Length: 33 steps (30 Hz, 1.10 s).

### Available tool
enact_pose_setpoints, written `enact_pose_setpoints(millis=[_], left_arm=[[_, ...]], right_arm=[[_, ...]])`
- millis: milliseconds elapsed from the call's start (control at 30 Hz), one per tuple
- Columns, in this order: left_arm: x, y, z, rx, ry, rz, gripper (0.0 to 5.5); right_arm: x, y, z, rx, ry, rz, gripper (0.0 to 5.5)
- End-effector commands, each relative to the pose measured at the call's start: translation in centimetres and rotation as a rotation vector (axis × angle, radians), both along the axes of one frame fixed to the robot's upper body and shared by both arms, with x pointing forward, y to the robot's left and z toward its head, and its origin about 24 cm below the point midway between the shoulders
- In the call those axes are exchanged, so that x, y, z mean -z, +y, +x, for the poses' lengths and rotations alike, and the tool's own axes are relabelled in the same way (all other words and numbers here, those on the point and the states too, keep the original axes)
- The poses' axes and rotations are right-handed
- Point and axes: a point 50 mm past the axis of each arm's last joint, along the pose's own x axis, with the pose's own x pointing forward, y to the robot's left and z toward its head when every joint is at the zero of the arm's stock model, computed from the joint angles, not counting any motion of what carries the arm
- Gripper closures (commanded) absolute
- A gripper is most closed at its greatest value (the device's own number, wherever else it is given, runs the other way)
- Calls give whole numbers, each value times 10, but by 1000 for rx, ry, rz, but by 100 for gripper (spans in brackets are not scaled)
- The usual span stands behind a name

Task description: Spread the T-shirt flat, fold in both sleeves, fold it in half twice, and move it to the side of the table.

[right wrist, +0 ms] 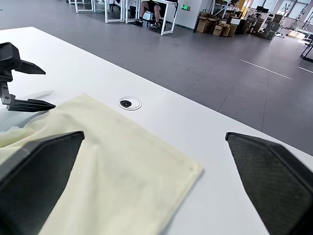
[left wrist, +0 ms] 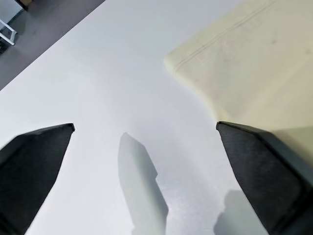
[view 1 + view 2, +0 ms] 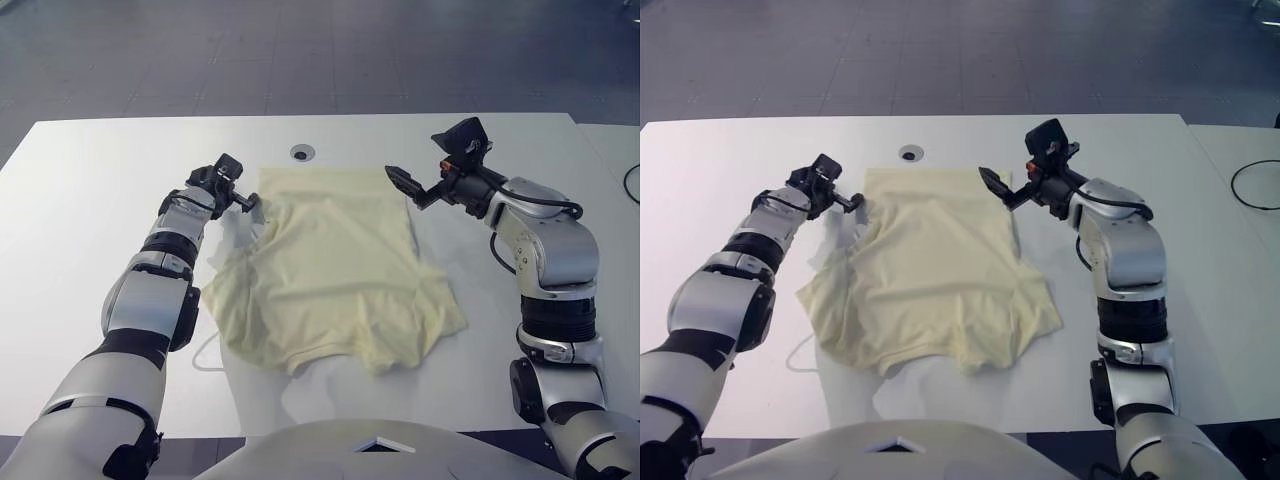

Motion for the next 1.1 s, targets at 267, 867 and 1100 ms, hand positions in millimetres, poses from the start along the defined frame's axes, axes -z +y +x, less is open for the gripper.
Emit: enact_pose_setpoints(millis=[267, 867, 1100], left_arm=[[-41, 38, 7, -107, -187, -5, 10], [-112, 51, -110, -187, -561, -274, 10], [-113, 48, -130, -279, -525, -306, 10]], right_arm=[[20, -26, -34, 4, 327, 81, 13], [99, -44, -130, 216, 891, 252, 62], [115, -37, -147, 275, 970, 348, 178]])
